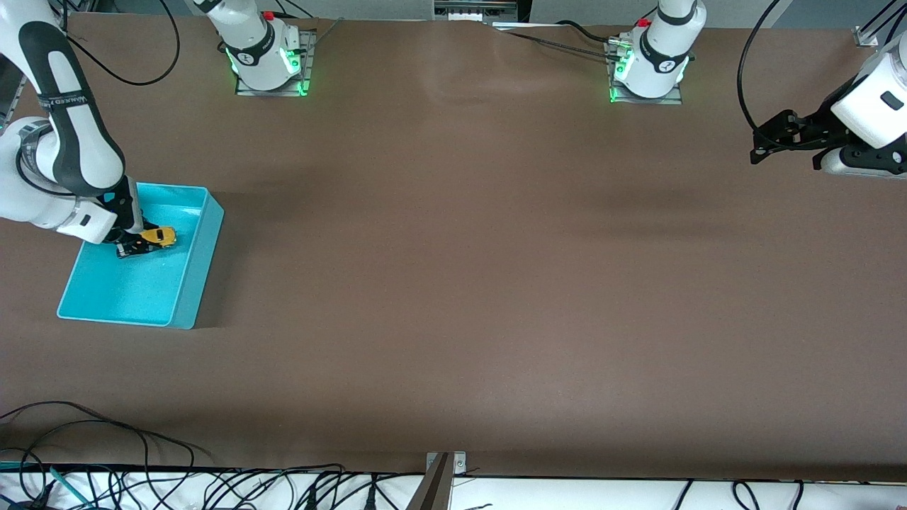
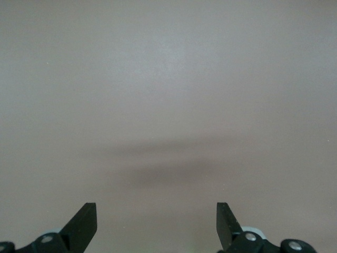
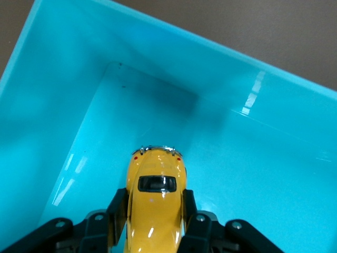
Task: Wind up and store yellow beetle car
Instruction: 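Lower the car into the box and open the right gripper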
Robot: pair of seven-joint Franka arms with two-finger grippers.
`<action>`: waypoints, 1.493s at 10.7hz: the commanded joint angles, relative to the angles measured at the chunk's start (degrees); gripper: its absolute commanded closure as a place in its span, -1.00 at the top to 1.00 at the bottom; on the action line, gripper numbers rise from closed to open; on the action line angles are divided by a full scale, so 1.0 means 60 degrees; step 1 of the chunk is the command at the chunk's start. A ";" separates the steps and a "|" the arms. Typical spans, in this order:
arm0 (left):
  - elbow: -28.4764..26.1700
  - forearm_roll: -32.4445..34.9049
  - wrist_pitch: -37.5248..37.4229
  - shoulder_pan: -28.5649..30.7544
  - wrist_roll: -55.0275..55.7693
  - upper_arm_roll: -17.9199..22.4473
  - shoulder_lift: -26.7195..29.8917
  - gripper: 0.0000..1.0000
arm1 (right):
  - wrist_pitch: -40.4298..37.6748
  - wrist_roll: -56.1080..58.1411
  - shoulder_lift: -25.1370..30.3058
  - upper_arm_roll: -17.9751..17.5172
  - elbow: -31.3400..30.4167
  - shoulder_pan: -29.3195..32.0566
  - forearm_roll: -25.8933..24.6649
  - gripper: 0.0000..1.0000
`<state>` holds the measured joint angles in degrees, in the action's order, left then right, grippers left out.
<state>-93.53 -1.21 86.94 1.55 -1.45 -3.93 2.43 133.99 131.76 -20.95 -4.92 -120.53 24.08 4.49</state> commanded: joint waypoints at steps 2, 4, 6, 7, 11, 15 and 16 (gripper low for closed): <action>0.0325 -0.0120 -0.0237 0.0064 0.0066 -0.0004 -0.0141 1.00 | 0.0109 0.0481 -0.0316 -0.0132 0.0108 0.0410 0.0320 -0.55; 0.0325 -0.0120 -0.0237 0.0064 0.0052 -0.0004 -0.0141 1.00 | 0.0110 0.0510 -0.0405 -0.0088 0.0108 0.0499 0.0773 0.66; 0.0325 -0.0120 -0.0237 0.0078 0.0052 -0.0019 -0.0141 1.00 | 0.0037 0.0495 -0.0390 -0.0073 0.0108 0.0513 0.0804 1.00; 0.0325 -0.0120 -0.0237 0.0108 0.0052 -0.0004 -0.0141 1.00 | -0.0021 0.0437 -0.0361 -0.0073 0.0123 0.0513 0.0804 1.00; 0.0325 -0.0120 -0.0237 0.0108 0.0052 -0.0019 -0.0141 1.00 | -0.0138 -0.0614 0.0354 -0.0437 0.0211 0.0455 0.0789 1.00; 0.0325 -0.0120 -0.0237 0.0108 0.0052 -0.0004 -0.0141 1.00 | -0.0738 -0.3333 0.1437 -0.0835 0.0255 0.0091 0.0789 1.00; 0.0325 -0.0120 -0.0252 0.0108 0.0052 -0.0019 -0.0141 1.00 | -0.0957 -0.4357 0.1745 -0.0835 0.0254 -0.0173 0.0789 1.00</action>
<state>-93.53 -1.21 86.85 1.78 -1.45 -3.89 2.43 130.65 112.79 -14.18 -9.86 -118.34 24.98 8.32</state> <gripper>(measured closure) 0.000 0.000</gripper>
